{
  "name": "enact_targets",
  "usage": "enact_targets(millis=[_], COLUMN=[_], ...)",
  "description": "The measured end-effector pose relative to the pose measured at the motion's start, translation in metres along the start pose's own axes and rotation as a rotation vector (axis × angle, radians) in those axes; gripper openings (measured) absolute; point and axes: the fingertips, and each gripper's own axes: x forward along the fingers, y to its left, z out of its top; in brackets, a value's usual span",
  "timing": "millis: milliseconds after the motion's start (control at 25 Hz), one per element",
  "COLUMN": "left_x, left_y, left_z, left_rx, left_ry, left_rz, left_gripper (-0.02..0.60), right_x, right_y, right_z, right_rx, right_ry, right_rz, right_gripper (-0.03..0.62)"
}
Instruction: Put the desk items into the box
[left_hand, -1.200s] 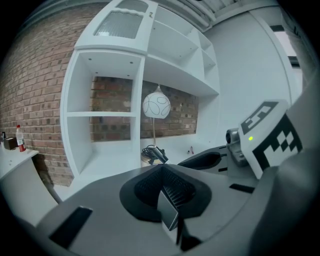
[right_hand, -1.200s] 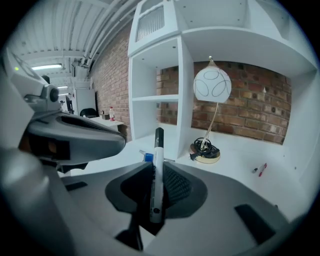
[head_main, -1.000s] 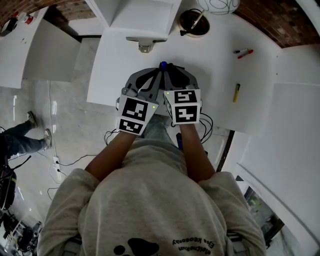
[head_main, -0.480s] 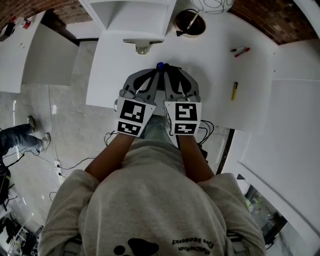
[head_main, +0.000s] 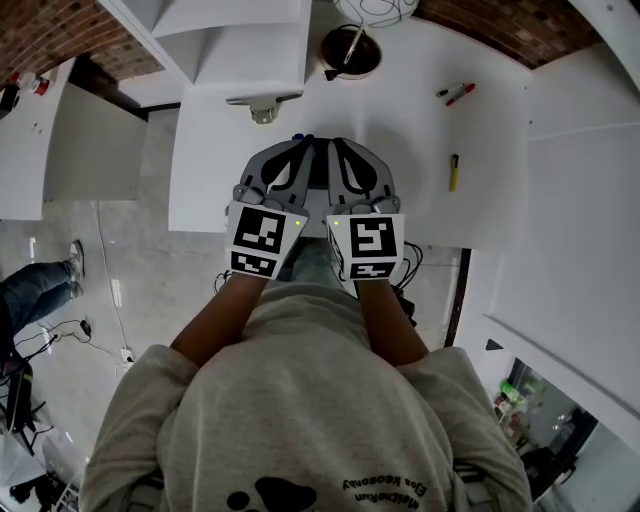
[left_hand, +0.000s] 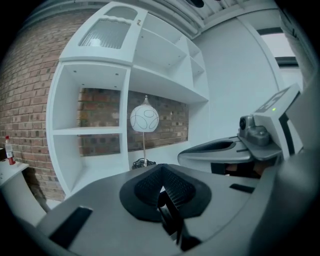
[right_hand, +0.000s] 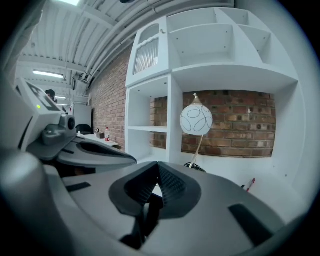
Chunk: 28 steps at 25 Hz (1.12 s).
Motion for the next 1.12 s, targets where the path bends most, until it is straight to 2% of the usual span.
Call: enact_targets(millis=[280,520,1120], left_x=[0.005,0.017,0.054], left_y=[-0.020,-0.050,-0.142], left_z=[0.027,0.042,0.055], left_rx=[0.036,0.053,0.093], left_ry=[-0.050,-0.078,-0.086], left_rz=[-0.053,-0.136,-0.361], left_gripper=[0.005,0.005,0.005], right_x=[-0.026,-0.054,-0.135], right_y=[-0.023,-0.054,-0.140], right_z=[0.014,0.023,0.001], right_rx=[0.009,0.021,0.076], right_ry=[-0.040,-0.068,-0.051], right_rz=[-0.078,-0.177,-0.439], right_gripper=[0.018,0.018,0.017])
